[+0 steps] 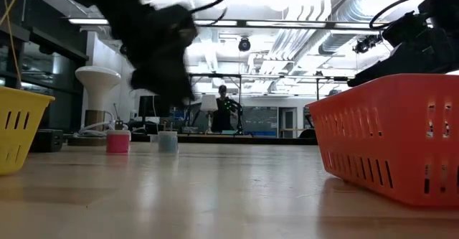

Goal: Pick & Place Office items
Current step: Put the pink charger adapter into the orange bin

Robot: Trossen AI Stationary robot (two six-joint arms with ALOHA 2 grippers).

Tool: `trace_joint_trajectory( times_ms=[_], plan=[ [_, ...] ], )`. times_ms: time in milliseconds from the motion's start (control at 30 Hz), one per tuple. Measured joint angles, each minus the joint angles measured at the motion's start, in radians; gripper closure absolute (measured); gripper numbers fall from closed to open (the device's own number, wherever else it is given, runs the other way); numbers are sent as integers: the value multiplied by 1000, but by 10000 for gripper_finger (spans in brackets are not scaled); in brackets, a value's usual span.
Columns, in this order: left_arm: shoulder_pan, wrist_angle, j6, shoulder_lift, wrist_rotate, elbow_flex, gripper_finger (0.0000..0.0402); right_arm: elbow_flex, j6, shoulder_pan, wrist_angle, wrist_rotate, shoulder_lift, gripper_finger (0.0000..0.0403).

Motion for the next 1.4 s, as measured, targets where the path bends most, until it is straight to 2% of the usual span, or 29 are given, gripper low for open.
trace_joint_trajectory(
  times_ms=[167, 333, 600, 833, 967, 1167, 1400],
  plan=[
    [3, -123, -96, -66, -23, -54, 221, 0, 0, 0, 2, 0, 1, 208],
    [3, -181, -71, -144, -90, -65, 221, 0, 0, 0, 2, 1, 5, 208],
    [4, -376, -93, -228, -179, -65, 220, 0, 0, 0, 3, 1, 5, 208],
    [26, -503, -182, -231, -181, -66, 220, 0, 0, 0, 3, 1, 5, 208],
    [49, -510, -187, -230, -171, -79, 220, 0, 0, 0, 3, 1, 5, 208],
    [87, -495, -190, -187, -83, -90, 220, 0, 0, 0, 3, 1, 5, 208],
    [89, -449, -178, -143, -49, -90, 220, 0, 0, 0, 3, 0, 5, 208]
  ],
)
